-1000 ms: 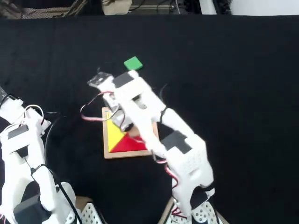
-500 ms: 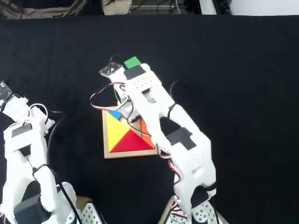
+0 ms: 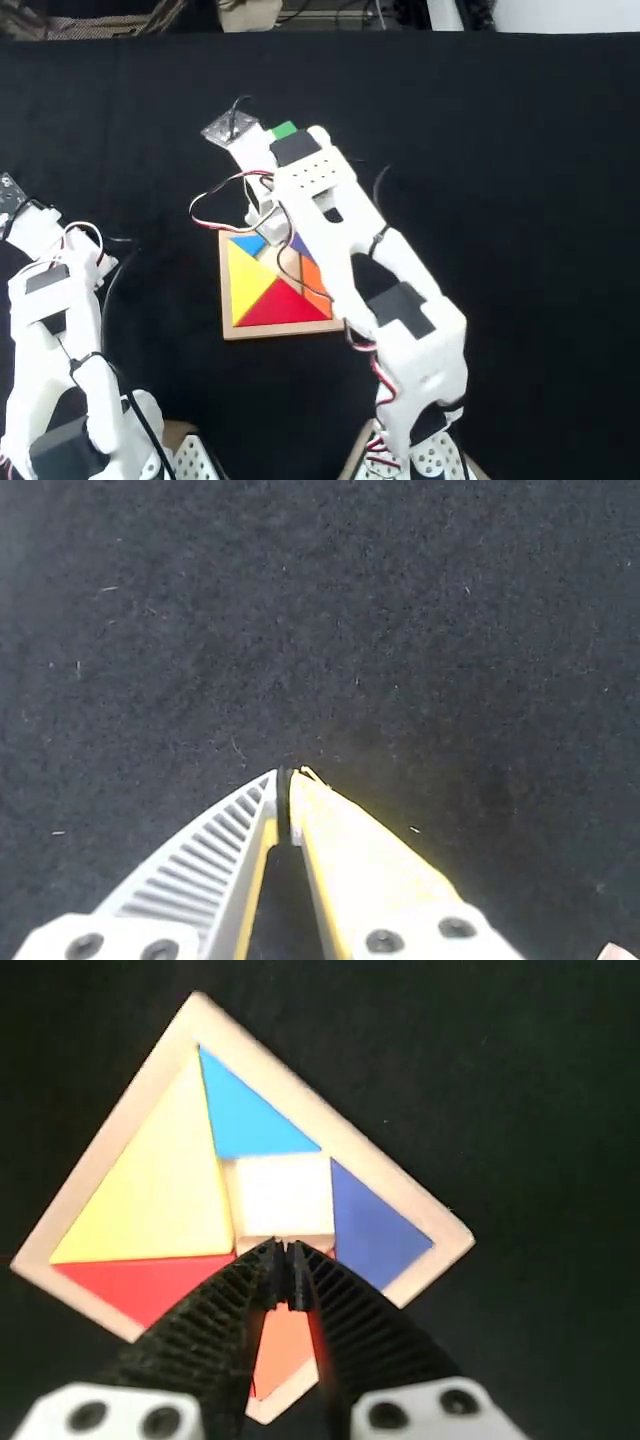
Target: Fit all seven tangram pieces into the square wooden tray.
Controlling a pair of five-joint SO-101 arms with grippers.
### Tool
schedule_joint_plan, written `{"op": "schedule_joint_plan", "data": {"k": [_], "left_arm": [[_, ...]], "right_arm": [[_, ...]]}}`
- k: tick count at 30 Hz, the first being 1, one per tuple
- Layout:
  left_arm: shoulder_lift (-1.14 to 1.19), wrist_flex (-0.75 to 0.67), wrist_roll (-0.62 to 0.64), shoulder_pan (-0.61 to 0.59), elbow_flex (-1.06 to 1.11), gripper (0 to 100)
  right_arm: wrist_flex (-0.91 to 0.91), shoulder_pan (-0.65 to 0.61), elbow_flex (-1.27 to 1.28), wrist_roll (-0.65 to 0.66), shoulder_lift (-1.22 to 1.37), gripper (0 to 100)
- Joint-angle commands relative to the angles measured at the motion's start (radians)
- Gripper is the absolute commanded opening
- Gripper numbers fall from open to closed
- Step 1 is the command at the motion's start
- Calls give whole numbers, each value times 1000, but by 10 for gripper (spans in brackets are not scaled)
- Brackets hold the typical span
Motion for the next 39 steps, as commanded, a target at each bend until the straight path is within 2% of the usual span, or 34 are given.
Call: {"op": "schedule_joint_plan", "data": {"k": [1, 13, 17, 26, 32, 39], "left_arm": [[-8, -21, -8, 15, -27, 30], [-8, -21, -8, 16, -33, 30], [-8, -21, -8, 16, -31, 30], [-8, -21, -8, 16, -31, 30], [-5, -21, -8, 16, -31, 30], [-5, -21, -8, 19, -33, 30]], "right_arm": [[-20, -8, -30, 9, 47, 11], [5, -6, -7, 11, 110, 11], [6, -6, 31, 52, 110, 11], [49, 37, -27, 58, -15, 11], [-123, 120, -179, 57, -39, 11], [-302, 120, -421, 48, 231, 12]]}}
